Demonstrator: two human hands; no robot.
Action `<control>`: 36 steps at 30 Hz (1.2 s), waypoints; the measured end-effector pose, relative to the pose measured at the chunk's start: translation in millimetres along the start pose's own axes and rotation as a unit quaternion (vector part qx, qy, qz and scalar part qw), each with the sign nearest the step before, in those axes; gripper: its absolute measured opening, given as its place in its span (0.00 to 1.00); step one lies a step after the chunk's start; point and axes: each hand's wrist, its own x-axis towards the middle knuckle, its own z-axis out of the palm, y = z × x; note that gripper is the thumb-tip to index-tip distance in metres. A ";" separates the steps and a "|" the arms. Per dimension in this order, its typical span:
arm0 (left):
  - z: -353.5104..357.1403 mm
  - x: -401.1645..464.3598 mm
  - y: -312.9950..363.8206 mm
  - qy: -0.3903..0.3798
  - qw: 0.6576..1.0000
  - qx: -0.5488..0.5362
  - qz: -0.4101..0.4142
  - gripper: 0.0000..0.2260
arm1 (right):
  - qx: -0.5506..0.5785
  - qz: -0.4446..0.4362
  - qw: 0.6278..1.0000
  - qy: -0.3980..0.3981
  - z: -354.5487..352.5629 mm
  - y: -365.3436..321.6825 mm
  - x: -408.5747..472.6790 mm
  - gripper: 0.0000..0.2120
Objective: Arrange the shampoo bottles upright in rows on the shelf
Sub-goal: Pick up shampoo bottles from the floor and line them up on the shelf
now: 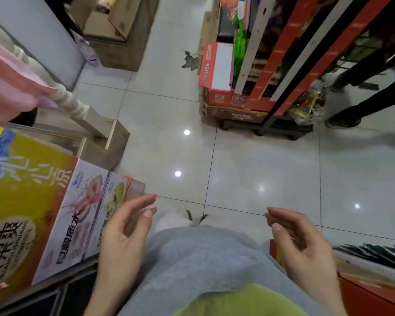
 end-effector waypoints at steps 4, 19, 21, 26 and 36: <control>6.0 7.4 -1.7 0.003 0.999 -0.030 -0.026 0.14 | 0.011 0.004 1.000 -0.028 -0.8 -1.9 20.0 0.13; 7.4 120.4 22.5 0.056 0.997 -0.034 -0.039 0.16 | -0.022 -0.049 0.995 -0.089 72.7 -73.3 146.4 0.15; 4.1 154.1 33.2 0.049 0.997 -0.045 -0.042 0.16 | -0.025 -0.054 0.994 -0.093 90.5 -90.2 169.9 0.15; -11.8 245.8 65.8 0.031 0.998 -0.049 -0.029 0.16 | -0.029 -0.059 0.994 -0.086 133.9 -135.5 221.3 0.16; -19.8 410.3 125.2 0.042 0.993 -0.111 -0.024 0.11 | -0.048 -0.024 0.995 -0.084 193.8 -203.1 322.6 0.16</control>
